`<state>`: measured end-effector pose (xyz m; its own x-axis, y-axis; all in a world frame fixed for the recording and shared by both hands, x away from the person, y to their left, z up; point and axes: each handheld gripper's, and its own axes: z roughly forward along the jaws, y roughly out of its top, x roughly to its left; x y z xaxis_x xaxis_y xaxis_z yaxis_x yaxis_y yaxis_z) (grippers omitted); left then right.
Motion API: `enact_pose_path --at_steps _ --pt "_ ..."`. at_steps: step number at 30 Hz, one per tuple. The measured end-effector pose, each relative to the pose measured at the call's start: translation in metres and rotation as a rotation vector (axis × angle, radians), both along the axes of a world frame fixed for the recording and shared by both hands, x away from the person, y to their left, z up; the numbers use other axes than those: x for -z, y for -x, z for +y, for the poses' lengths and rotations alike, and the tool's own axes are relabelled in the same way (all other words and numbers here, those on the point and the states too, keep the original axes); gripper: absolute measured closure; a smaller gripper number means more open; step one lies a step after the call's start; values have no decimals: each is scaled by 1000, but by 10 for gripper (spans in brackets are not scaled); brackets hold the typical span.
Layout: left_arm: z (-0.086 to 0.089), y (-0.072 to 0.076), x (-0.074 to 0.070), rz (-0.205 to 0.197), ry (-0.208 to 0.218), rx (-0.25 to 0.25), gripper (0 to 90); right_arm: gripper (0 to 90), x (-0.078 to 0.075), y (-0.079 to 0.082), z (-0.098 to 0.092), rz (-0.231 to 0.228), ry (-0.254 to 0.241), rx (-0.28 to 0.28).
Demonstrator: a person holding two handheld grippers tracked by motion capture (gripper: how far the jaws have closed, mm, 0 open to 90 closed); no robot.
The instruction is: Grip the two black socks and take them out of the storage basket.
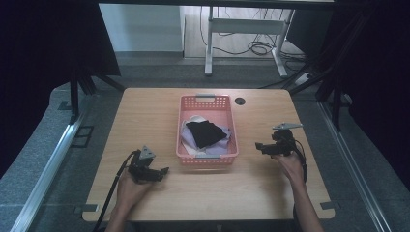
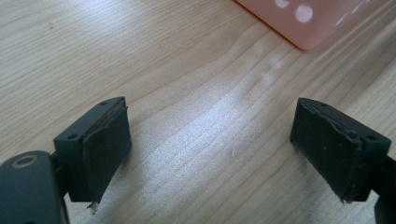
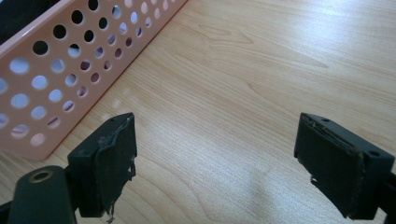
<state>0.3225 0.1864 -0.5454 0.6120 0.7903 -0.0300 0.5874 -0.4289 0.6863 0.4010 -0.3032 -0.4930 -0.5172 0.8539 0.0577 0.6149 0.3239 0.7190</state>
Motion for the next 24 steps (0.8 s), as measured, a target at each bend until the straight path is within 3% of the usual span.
enact_pose_path --at_steps 11,17,24 --pt "0 0 0 0 0 0 120 71 -1 1 8 9 42 -28" --pt "0 0 0 0 1 0 120 4 -2 1 11 -1 48 -37" --pt "0 0 0 1 -4 2 120 0 -5 2 17 -17 37 -49"
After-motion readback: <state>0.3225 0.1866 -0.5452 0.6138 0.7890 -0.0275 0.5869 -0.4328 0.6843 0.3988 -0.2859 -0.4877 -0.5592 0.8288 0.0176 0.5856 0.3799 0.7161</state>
